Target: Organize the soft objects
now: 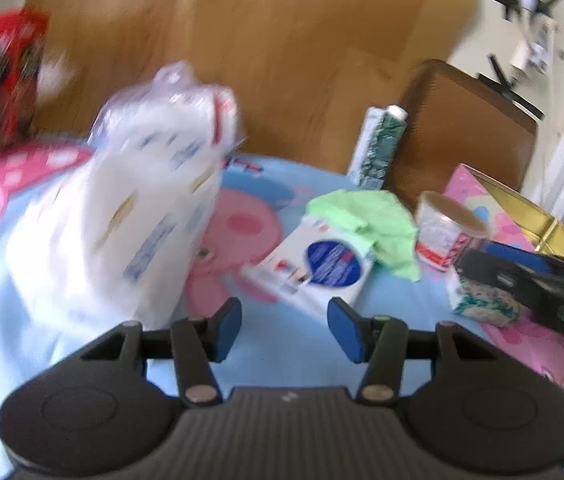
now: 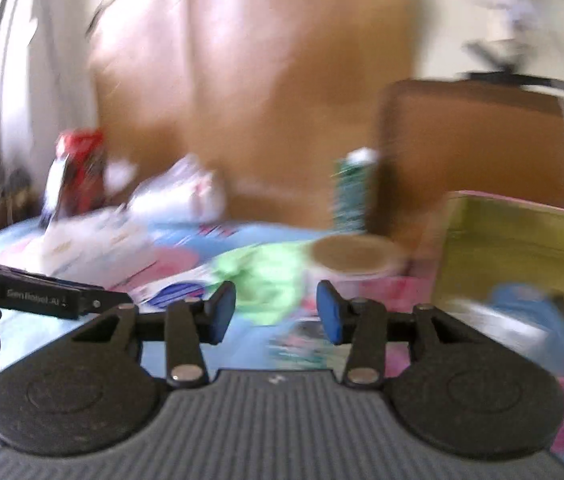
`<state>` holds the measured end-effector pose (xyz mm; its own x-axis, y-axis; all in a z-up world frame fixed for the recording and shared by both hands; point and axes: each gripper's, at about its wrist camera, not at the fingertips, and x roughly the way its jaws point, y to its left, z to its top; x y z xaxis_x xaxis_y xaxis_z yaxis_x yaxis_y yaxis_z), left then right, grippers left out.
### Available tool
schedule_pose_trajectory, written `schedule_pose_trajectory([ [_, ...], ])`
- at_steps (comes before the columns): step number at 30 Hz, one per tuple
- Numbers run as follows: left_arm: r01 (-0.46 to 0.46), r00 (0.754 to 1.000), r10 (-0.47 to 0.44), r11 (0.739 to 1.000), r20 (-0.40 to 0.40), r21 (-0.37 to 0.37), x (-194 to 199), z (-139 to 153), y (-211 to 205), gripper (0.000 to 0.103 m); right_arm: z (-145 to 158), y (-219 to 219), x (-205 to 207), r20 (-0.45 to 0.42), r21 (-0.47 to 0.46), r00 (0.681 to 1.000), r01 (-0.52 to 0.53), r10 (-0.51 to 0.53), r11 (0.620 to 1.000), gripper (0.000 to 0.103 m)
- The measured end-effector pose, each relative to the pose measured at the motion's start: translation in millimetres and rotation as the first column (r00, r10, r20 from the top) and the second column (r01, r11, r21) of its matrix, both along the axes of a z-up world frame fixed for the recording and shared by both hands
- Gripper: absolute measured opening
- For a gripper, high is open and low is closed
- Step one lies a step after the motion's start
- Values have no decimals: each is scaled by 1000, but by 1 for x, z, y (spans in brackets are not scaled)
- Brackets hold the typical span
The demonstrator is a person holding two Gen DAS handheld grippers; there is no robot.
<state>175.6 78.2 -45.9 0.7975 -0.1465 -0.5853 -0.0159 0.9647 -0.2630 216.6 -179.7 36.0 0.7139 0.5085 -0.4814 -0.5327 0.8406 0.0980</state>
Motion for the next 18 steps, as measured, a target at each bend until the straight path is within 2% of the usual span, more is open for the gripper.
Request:
schedule_pose_trajectory([
  [3,-7,998,7,1000,63,-3,-6,1,2,49,-11,39,35,-98,4,995,-23,23,1000,48],
  [7,7,998,-9,999,63,33,-1,1,-7,49,-28,66,83,-225,11,974,35,-32,999,48],
  [9,10,997,-12,1000,73,25,-4,2,-5,49,-39,69,95,-311,24,950,47,-37,999,25],
  [10,8,997,-10,1000,77,17,-5,3,-3,49,-42,68,98,-337,73,941,37,-10,997,8],
  [11,6,997,-7,1000,80,7,-6,3,-1,49,-39,64,96,-353,103,936,49,-9,993,5],
  [13,9,997,-8,1000,80,-11,-4,3,1,49,-22,54,76,-291,114,956,79,-43,990,5],
  [18,34,995,-29,998,97,-51,-7,4,5,49,8,2,-4,-197,209,979,-16,58,978,5],
])
